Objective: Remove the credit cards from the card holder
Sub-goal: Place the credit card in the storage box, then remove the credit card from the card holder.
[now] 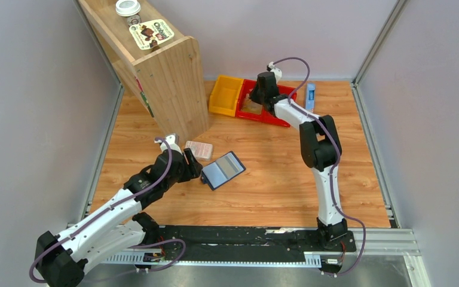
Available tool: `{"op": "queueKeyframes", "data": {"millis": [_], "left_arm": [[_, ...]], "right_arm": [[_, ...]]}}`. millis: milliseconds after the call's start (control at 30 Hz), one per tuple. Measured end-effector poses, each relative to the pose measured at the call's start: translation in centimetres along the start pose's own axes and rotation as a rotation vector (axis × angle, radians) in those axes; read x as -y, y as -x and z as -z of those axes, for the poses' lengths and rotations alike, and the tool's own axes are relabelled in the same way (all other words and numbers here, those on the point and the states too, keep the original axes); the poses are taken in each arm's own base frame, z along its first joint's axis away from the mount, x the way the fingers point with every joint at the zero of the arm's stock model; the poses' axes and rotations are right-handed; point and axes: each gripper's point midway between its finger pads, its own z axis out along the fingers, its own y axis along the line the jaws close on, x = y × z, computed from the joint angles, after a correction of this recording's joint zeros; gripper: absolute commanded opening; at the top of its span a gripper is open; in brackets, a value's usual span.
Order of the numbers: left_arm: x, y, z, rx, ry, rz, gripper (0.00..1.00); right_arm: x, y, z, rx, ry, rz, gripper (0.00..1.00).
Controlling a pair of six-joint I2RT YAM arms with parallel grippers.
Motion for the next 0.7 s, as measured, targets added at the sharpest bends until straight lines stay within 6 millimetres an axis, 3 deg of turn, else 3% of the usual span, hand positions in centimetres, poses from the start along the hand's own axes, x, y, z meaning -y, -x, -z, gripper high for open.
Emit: {"op": "queueKeyframes", "data": {"millis": [200, 367, 467, 567, 700], "left_arm": [[0.0, -0.3, -0.2, -0.016, -0.002, 0.009, 0.66], [0.1, -0.7, -0.4, -0.031, -0.006, 0.015, 0.66], [0.4, -0.9, -0.8, -0.038, -0.018, 0.019, 0.65], [0.7, -1.1, -1.4, -0.049, -0.025, 0.018, 0.64], [1.0, -2.0, -2.6, -0.086, -0.026, 0.014, 0.61]], "right_arm": [[-0.2, 2.0, 0.4, 0.041, -0.020, 0.079, 0.51], [-0.8, 4.0, 2.8, 0.058, -0.027, 0.158, 0.63], [-2.5, 5.9, 6.2, 0.081, 0.009, 0.195, 0.63], [-5.4, 6.9, 11.2, 0.098, 0.095, 0.217, 0.61], [-8.4, 5.1, 17.6, 0.065, 0.216, 0.251, 0.55]]}}
